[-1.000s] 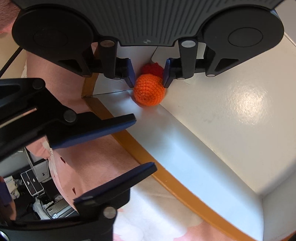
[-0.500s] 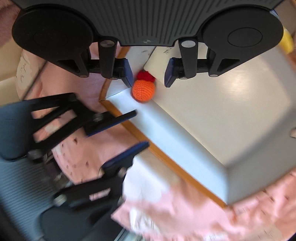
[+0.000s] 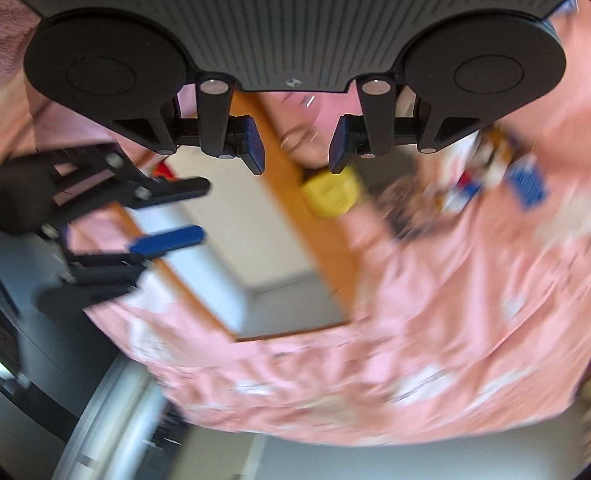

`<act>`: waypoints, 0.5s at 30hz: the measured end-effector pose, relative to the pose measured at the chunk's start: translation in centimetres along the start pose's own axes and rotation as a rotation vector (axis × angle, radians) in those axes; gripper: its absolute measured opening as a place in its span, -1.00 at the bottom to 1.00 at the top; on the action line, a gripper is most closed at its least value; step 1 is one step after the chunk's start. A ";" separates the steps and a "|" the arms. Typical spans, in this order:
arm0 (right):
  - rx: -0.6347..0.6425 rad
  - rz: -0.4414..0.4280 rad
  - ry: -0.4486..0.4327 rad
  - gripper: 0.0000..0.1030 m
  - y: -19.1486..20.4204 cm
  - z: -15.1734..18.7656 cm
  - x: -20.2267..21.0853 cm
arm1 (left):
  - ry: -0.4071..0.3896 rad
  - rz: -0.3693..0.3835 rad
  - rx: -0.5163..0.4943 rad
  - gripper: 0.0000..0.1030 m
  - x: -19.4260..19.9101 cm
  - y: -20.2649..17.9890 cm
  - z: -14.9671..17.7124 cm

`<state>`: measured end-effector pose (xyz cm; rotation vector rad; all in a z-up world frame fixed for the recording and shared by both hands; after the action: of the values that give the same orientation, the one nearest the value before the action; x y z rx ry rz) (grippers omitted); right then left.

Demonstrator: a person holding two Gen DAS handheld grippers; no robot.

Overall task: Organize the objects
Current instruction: 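Move the left gripper back toward the pink card wallet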

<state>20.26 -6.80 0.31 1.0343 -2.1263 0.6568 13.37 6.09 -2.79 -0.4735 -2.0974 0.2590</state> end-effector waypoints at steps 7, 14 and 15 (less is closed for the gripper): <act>-0.143 0.054 0.006 -0.23 6.8 2.0 1.2 | -0.004 -0.045 0.275 -0.14 -0.3 3.3 5.5; -0.088 0.232 -0.004 -0.52 9.9 2.5 -4.3 | -0.028 -0.072 0.376 0.16 -2.8 4.4 6.5; -0.071 0.253 -0.005 -0.54 10.7 2.9 -4.0 | -0.031 -0.076 0.375 0.20 -3.3 4.7 6.3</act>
<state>12.35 -0.92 -6.16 0.7362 -2.2887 0.6920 10.73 8.92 -10.37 -0.1659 -2.0303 0.6037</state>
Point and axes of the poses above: each gripper's, at about its wrist camera, not at the fingertips, and x roughly against the way its jaws point, y to its left, z to its underside, the point moved 6 cm from there along -x, roughly the way its jaws point, and after that the axes turned 10 degrees about z, right-handed, at the moved point
